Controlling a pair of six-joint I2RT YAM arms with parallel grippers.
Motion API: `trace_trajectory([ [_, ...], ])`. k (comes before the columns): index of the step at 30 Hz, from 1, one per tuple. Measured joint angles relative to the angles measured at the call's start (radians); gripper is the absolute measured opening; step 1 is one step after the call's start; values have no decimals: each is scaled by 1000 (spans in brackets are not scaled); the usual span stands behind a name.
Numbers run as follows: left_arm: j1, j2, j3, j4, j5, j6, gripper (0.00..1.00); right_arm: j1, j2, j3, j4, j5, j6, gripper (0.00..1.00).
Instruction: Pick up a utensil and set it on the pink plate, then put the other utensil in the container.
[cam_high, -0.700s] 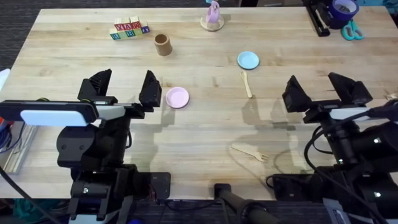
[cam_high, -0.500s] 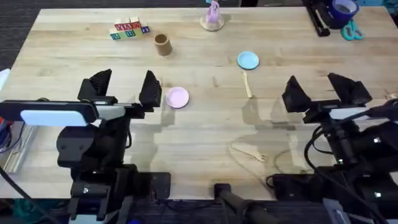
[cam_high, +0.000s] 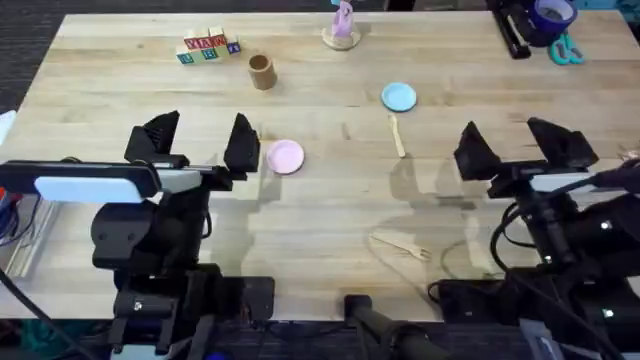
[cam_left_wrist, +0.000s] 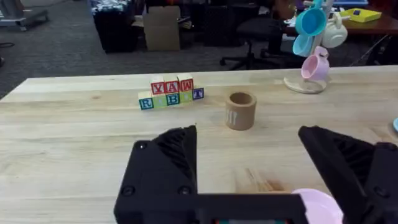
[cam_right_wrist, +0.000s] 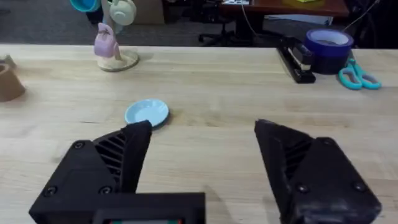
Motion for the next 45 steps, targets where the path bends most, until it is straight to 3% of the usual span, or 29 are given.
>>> trace_trajectory([
  [5, 0, 3, 18, -70, -5, -21, 990, -5, 11, 59, -128, 1, 82, 996],
  [6, 0, 40, 79, -126, -7, -54, 991, -16, 67, 124, -279, -2, 142, 996],
  [10, 0, 135, 214, -193, -6, -96, 991, -21, 201, 242, -366, -20, 181, 996],
  [16, 0, 382, 469, -341, 0, -121, 991, -21, 474, 504, -488, -48, 187, 995],
  [25, 0, 830, 908, -651, 59, -129, 993, -22, 938, 942, -764, -111, 96, 996],
  [32, 0, 1068, 1170, -848, 110, -129, 993, -22, 1185, 1205, -989, -118, 75, 995],
  [36, 0, 1145, 1239, -912, 123, -129, 993, -22, 1261, 1274, -1059, -121, 70, 996],
  [45, 0, 1177, 1251, -920, 136, -129, 993, -22, 1279, 1291, -1074, -124, 63, 996],
])
